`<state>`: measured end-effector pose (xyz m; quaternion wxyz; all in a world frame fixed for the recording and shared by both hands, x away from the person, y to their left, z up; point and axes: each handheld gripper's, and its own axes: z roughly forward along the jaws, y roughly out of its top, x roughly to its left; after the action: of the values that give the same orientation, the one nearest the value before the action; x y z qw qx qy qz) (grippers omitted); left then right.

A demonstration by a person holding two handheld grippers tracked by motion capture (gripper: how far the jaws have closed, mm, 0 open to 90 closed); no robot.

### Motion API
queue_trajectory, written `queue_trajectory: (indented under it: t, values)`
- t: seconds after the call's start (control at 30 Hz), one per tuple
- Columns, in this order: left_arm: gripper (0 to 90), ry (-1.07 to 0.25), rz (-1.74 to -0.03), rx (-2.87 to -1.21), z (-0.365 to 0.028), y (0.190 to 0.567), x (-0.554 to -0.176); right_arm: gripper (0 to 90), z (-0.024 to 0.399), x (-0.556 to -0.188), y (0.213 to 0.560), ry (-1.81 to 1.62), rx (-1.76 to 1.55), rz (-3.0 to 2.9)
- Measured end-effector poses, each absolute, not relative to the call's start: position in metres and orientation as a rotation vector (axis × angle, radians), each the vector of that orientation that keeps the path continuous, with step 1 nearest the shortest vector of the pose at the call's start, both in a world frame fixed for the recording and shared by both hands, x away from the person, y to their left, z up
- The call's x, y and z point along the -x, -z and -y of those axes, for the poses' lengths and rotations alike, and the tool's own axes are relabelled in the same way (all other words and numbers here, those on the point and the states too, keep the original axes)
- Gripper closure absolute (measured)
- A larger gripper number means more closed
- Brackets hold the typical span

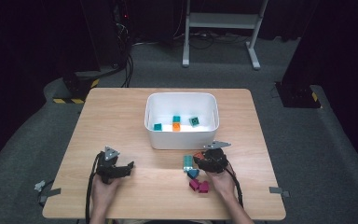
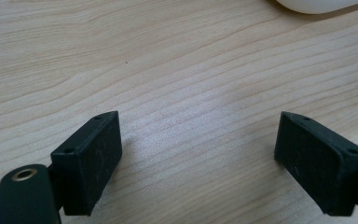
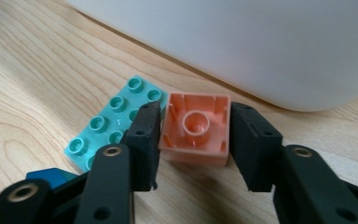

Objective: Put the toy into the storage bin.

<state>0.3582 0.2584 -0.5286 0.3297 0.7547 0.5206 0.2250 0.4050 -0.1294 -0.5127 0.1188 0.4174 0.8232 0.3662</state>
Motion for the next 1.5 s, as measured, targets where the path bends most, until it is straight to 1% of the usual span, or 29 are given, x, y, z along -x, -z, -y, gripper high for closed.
queue_trajectory:
  t: [0.2,0.57,0.9,1.5]
  values:
    - [14.9,-0.588,-1.362,-1.974,-0.258,0.529,-0.358,58.7,0.130,-0.402,0.510,-1.052,-1.194,-2.401]
    - [14.9,-0.589,-1.362,-1.975,-0.258,0.529,-0.358,59.0,0.134,-0.395,0.503,-1.065,-1.148,-2.407]
    - [14.9,-0.588,-1.362,-1.974,-0.258,0.529,-0.358,59.0,0.148,-0.391,0.494,-1.136,-1.155,-2.409]
    - [14.9,-0.588,-1.362,-1.975,-0.258,0.529,-0.358,59.0,0.163,-0.384,0.464,-1.229,-1.111,-2.389]
